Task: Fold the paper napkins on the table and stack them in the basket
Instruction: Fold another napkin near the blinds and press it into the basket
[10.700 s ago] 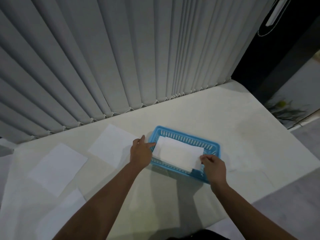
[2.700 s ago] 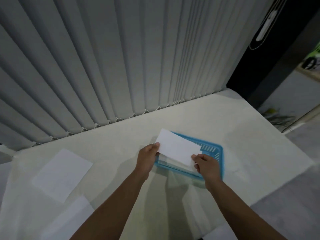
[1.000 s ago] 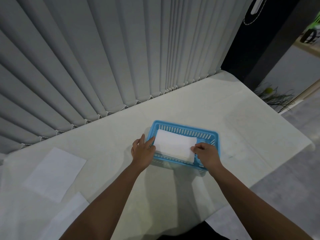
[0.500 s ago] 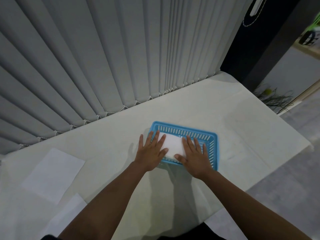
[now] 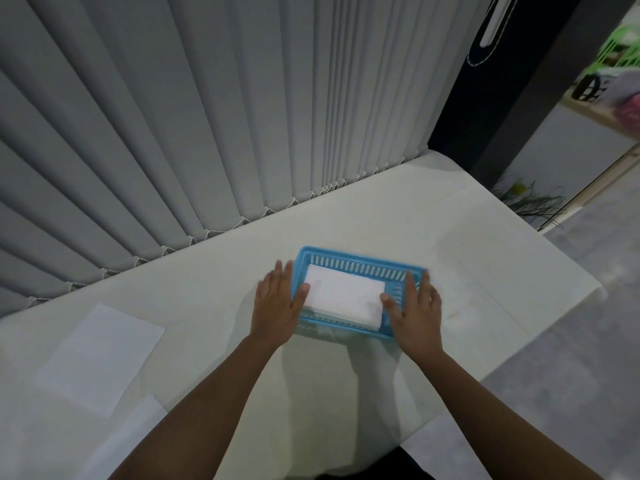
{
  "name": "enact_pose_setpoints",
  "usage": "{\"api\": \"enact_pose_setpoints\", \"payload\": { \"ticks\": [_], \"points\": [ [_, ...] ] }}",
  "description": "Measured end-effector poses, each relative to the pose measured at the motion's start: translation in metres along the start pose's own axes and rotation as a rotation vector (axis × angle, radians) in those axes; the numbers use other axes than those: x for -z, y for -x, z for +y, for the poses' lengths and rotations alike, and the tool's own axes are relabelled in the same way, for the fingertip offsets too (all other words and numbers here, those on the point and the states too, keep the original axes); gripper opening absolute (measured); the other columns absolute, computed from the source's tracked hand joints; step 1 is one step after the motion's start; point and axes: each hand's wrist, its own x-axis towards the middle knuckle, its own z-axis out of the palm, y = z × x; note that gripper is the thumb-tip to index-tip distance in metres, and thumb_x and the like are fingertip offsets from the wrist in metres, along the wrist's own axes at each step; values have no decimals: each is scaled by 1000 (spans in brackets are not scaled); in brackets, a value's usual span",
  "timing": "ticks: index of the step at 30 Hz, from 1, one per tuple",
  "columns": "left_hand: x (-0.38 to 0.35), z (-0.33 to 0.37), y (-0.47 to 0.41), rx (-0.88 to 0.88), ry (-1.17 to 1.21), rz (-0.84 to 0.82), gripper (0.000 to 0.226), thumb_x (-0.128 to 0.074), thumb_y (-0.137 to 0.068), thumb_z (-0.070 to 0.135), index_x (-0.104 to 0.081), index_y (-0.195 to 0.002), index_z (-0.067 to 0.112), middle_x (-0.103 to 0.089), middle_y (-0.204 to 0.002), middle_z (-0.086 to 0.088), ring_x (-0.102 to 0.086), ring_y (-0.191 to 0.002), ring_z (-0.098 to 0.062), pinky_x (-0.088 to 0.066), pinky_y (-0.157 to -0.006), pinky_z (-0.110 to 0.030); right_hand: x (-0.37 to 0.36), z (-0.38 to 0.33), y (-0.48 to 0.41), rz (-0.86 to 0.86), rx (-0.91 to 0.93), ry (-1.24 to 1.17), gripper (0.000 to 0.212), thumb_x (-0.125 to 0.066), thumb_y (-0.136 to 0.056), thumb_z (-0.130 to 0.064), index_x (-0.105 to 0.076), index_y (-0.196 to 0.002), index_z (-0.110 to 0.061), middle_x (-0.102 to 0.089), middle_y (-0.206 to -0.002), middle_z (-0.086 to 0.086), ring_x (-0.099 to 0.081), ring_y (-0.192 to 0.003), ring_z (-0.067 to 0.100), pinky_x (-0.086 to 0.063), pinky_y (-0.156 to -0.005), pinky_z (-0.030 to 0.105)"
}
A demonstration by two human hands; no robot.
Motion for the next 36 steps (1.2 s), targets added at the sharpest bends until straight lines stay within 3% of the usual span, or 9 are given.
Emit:
{"api": "enact_pose_setpoints", "payload": {
  "ticks": [4,7,9,12,14,22,25,31,36],
  "points": [
    [-4,-6,5,185,282,-65,62,-26,-98,52,-20,-151,19,-28,-157,-6,-27,-144,-25,-22,-118,-41,-2,13,-8,-48,-320,-309,77,-48,-93,-49,-15,-152,-12,-12,-160,15,-17,-144,38,-17,-116,49],
    [-10,1,10,265,474,-124,62,-24,-98,53,-21,-150,20,-35,-154,-6,-37,-138,-25,-30,-113,-39,-14,27,-12,-86,-387,-517,78,-57,-83,-50,-24,-143,-13,-43,-144,17,-53,-122,37,-45,-100,56],
    [-13,10,10,318,519,-119,61,-23,-99,50,-18,-152,20,-35,-153,-8,-40,-136,-28,-32,-112,-40,-20,35,-17,-100,-387,-554,70,-59,-85,-40,-26,-140,-13,-50,-136,17,-61,-112,34,-51,-93,55],
    [-17,17,12,368,576,-63,63,-24,-98,54,-20,-150,19,-36,-152,-10,-41,-136,-29,-34,-113,-46,-6,21,-12,-84,-363,-575,59,-59,-90,-27,-30,-137,-6,-58,-125,14,-63,-103,31,-53,-90,49],
    [-20,14,16,377,599,-33,68,-23,-94,60,-23,-149,19,-39,-150,-10,-44,-134,-29,-37,-111,-48,-2,16,-7,-90,-335,-593,54,-59,-90,-29,-34,-133,-8,-60,-120,12,-65,-98,29,-55,-86,48],
    [0,-11,55,484,620,113,76,-21,-89,68,-23,-149,20,-40,-149,-11,-45,-132,-30,-37,-110,-50,-38,3,-6,-198,-238,-637,86,-53,-72,-64,-26,-139,-17,-55,-131,13,-64,-107,31,-53,-89,55],
    [13,-27,75,526,611,147,82,-22,-85,72,-27,-147,19,-45,-144,-12,-47,-130,-30,-38,-109,-49,-48,-17,9,-241,-230,-655,86,-53,-72,-63,-26,-140,-18,-55,-132,13,-63,-108,31,-53,-89,55],
    [53,-58,103,592,598,172,60,-30,-99,48,-27,-149,15,-38,-150,-12,-39,-136,-32,-30,-115,-45,-50,-71,56,-271,-214,-668,70,-56,-88,-43,-23,-144,-15,-52,-135,14,-60,-112,33,-51,-93,54],
    [48,-117,107,628,678,159,67,-29,-86,65,-37,-140,28,-49,-139,-8,-49,-126,-30,-41,-106,-54,-77,-92,92,-239,-260,-710,86,-51,-75,-59,-20,-145,-21,-46,-139,17,-56,-117,38,-48,-95,58]
  ]
}}
